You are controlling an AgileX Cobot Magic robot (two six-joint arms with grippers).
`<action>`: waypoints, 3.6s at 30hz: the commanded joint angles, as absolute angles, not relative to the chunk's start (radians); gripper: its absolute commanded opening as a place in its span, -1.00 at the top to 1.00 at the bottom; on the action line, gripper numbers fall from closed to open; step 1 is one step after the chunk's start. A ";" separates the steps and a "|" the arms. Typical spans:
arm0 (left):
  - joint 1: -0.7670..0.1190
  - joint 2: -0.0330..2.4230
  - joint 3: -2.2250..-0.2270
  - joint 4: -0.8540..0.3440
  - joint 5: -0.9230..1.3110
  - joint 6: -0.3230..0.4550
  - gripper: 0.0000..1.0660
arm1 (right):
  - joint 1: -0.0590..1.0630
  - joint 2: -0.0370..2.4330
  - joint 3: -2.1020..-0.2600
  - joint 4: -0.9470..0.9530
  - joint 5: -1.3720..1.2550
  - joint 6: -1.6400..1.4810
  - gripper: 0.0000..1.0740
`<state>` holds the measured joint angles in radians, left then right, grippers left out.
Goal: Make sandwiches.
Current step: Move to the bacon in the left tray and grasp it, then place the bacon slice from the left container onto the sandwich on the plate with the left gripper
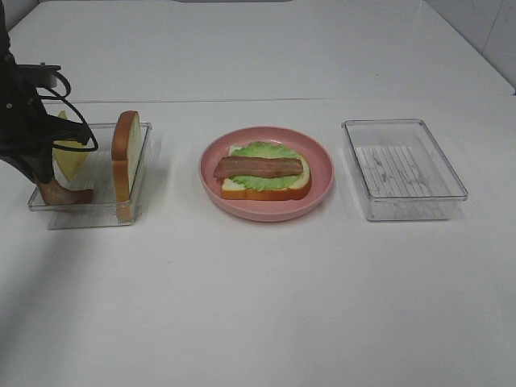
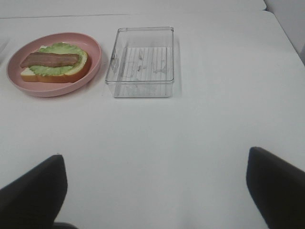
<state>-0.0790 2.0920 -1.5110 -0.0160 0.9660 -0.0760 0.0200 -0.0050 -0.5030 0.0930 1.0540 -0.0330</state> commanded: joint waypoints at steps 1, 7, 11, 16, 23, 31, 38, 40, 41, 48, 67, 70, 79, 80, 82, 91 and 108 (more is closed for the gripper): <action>-0.083 2.094 -1.514 -0.016 0.968 -0.090 0.86 | 0.016 -0.028 -0.501 0.092 1.050 -0.040 -0.83; -0.083 2.091 -1.514 -0.008 0.976 -0.089 1.00 | 0.016 -0.028 -0.501 0.092 1.050 -0.040 -0.83; -0.090 2.029 -1.514 0.000 1.000 -0.093 1.00 | 0.016 -0.028 -0.501 0.092 1.050 -0.040 -0.83; -0.101 1.914 -1.514 -0.014 1.014 -0.097 1.00 | 0.016 -0.028 -0.501 0.092 1.050 -0.040 -0.83; -0.150 1.704 -1.614 -0.126 1.070 -0.060 1.00 | 0.016 -0.028 -0.501 0.092 1.050 -0.040 -0.83; -0.245 1.752 -1.853 -0.296 1.086 0.025 1.00 | 0.016 -0.028 -0.501 0.092 1.050 -0.040 -0.83; -0.339 1.923 -2.008 -0.420 1.101 0.063 1.00 | 0.016 -0.028 -0.501 0.092 1.050 -0.040 -0.83; -0.380 2.019 -2.083 -0.469 1.112 0.071 1.00 | 0.016 -0.028 -0.501 0.092 1.050 -0.040 -0.83; -0.380 2.019 -2.083 -0.469 1.112 0.071 1.00 | 0.016 -0.028 -0.501 0.092 1.050 -0.040 -0.83; -0.477 2.241 -2.230 -0.540 1.116 0.111 1.00 | 0.016 -0.028 -0.501 0.092 1.050 -0.040 -0.83; -0.525 2.437 -2.274 -0.665 0.959 0.201 1.00 | 0.016 -0.028 -0.501 0.093 1.050 -0.040 -0.83; -0.525 2.443 -2.274 -0.673 0.943 0.205 1.00 | 0.016 -0.028 -0.501 0.093 1.050 -0.040 -0.83; -0.525 2.482 -2.274 -0.647 0.967 0.200 1.00 | 0.016 -0.028 -0.501 0.093 1.050 -0.040 -0.83; -0.525 2.482 -2.274 -0.633 0.974 0.195 1.00 | 0.016 -0.028 -0.501 0.093 1.050 -0.040 -0.83; -0.525 2.482 -2.274 -0.603 0.982 0.185 1.00 | 0.016 -0.028 -0.501 0.093 1.050 -0.040 -0.83; -0.525 2.482 -2.274 -0.436 1.017 0.053 1.00 | 0.016 -0.028 -0.501 0.093 1.050 -0.040 -0.83; -0.525 2.482 -2.274 -0.243 1.058 -0.204 1.00 | 0.016 -0.028 -0.501 0.093 1.050 -0.040 -0.83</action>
<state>-0.5200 2.4840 -2.2670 -0.2480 1.0480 -0.1830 0.0190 -0.0050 -0.5030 0.0930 1.0540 -0.0330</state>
